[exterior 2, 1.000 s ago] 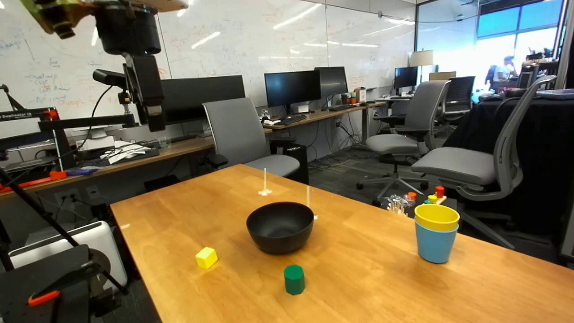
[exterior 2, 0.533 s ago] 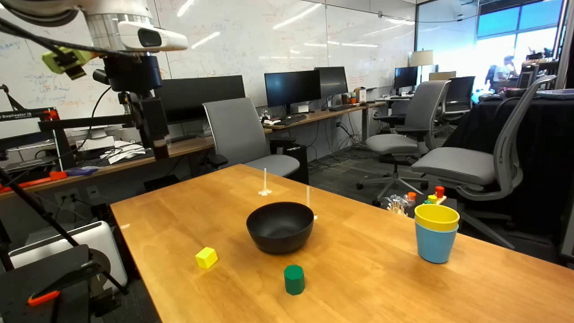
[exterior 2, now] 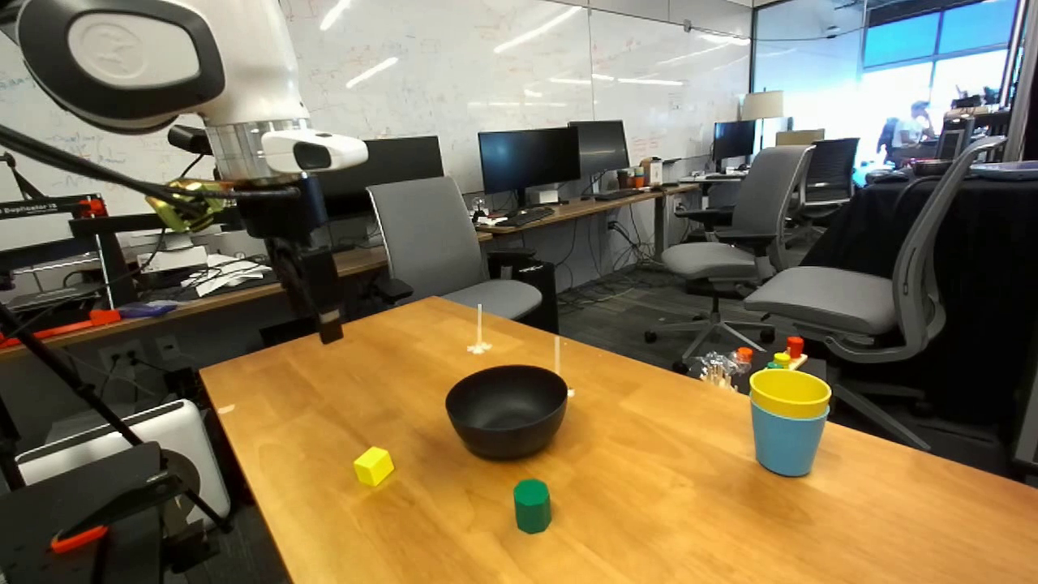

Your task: Put the cubes in the black bowl

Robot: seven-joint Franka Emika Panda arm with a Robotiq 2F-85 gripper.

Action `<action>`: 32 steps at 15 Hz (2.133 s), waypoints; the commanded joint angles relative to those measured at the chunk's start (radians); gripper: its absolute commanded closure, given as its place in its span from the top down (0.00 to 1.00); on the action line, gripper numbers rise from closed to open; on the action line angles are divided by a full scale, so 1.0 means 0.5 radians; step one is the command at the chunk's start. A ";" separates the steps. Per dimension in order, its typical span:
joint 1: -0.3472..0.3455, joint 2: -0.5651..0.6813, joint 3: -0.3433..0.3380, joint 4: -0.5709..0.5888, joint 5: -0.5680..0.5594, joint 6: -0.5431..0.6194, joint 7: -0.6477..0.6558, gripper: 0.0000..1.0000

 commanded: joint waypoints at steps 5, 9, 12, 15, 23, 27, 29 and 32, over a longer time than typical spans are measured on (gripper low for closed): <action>0.004 0.479 0.050 0.033 0.048 0.522 -0.108 1.00; -0.015 0.702 0.099 0.057 0.018 0.724 -0.114 1.00; -0.027 0.856 0.130 0.083 -0.047 0.843 -0.079 1.00; -0.012 0.999 0.096 0.130 -0.171 0.931 -0.036 1.00; 0.085 1.340 -0.057 0.377 -0.352 0.976 0.032 1.00; 0.121 1.438 -0.086 0.443 -0.351 0.965 0.037 1.00; 0.136 1.460 -0.087 0.453 -0.348 0.956 0.037 1.00; 0.151 1.482 -0.083 0.462 -0.345 0.951 0.035 0.68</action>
